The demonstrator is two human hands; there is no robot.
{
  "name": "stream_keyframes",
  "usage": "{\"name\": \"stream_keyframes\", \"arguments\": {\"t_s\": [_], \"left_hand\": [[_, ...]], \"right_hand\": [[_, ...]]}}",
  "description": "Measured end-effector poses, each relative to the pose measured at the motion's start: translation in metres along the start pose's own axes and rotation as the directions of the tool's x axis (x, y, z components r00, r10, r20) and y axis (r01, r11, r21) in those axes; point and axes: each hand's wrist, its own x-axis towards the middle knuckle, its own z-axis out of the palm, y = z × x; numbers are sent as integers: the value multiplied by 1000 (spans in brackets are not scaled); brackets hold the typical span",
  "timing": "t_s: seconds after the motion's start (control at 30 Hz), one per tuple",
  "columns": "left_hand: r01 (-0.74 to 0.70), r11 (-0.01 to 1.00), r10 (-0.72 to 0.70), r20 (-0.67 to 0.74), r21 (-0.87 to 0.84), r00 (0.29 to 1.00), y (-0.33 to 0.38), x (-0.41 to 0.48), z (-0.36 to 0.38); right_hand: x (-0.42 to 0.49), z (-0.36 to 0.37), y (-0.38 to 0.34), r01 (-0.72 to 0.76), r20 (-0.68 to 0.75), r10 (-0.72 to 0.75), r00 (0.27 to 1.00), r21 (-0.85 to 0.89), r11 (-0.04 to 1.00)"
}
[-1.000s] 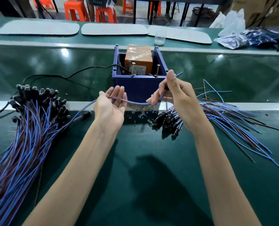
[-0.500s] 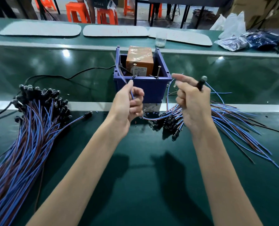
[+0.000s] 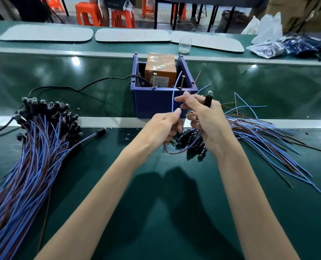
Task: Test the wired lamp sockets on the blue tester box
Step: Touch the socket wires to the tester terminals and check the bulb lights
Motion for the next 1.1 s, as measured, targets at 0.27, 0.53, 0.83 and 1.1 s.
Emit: {"name": "stream_keyframes", "arguments": {"t_s": [0.27,0.53,0.83,1.1], "left_hand": [[-121,979,60,-334,-165,941,-4,9,-4],[-292,903,49,-600,-315,799,-2,10,-19],[-218,949,18,-651,-228,759,-13,18,-36],[-118,992,68,-594,-46,801,-25,25,-38]], "right_hand": [[1,-8,0,34,22,-33,999,-68,997],[6,-16,4,47,41,-40,998,-205,978],[12,-18,7,39,-125,-61,990,-168,985],[16,-21,8,-7,-206,-1,979,-37,999]]}}
